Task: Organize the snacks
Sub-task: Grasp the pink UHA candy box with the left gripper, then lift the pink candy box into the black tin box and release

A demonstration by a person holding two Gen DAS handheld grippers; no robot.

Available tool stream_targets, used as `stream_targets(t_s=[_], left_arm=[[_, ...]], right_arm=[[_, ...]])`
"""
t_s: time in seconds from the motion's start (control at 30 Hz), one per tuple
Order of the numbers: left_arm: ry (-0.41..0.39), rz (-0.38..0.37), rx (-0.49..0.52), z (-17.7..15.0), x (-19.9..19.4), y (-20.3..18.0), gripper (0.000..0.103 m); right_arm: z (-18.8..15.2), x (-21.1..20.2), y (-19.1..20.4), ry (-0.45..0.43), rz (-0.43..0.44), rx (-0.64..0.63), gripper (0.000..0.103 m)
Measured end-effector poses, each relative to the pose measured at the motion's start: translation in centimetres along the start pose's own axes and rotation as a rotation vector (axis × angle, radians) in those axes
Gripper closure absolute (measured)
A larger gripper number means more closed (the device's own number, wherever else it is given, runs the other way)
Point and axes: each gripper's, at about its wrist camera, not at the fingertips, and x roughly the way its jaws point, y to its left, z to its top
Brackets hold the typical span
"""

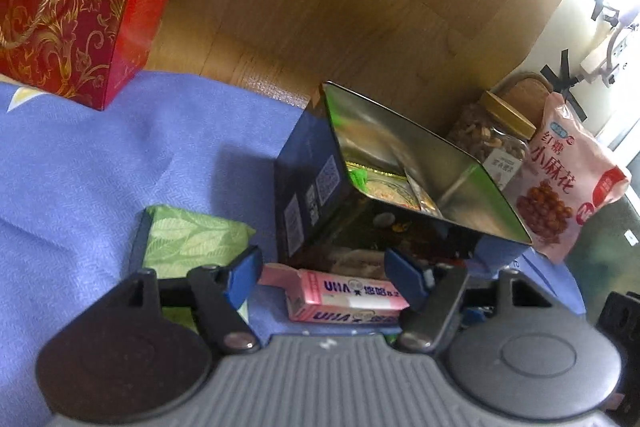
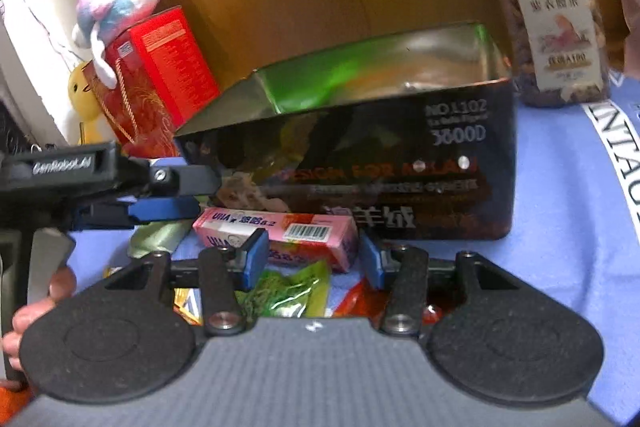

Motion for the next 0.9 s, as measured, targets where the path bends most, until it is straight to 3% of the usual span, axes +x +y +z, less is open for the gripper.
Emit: stream_targets(t_s=[0.23, 0.3, 0.53, 0.7, 0.9], left_arm=[[0.039, 0.012, 0.035, -0.8, 0.1, -1.1, 0.039], [0.060, -0.022, 0.035, -1.3, -0.2, -1.5, 0.045], [0.055, -0.048, 0.001, -2.6, -1.4, -2.4, 0.048], [-0.017, -0.078, 0.037, -1.9, -4.0, -4.4, 0.048], [-0.110, -0.111, 0.102, 0.5, -5.9, -6.9, 0.047]], right_arm=[[0.1, -0.3, -0.1, -0.002, 0.012, 0.002, 0.051], [0.0, -0.6, 0.0, -0.008, 0.008, 0.007, 0.053], [-1.2, -2.8, 0.3, -0.049, -0.026, 0.001, 0.056], [-1.3, -4.8, 1.1, -0.108, -0.055, -0.008, 0.056], [-0.1, -7.9, 2.4, -0.237, -0.061, -0.041, 0.056]])
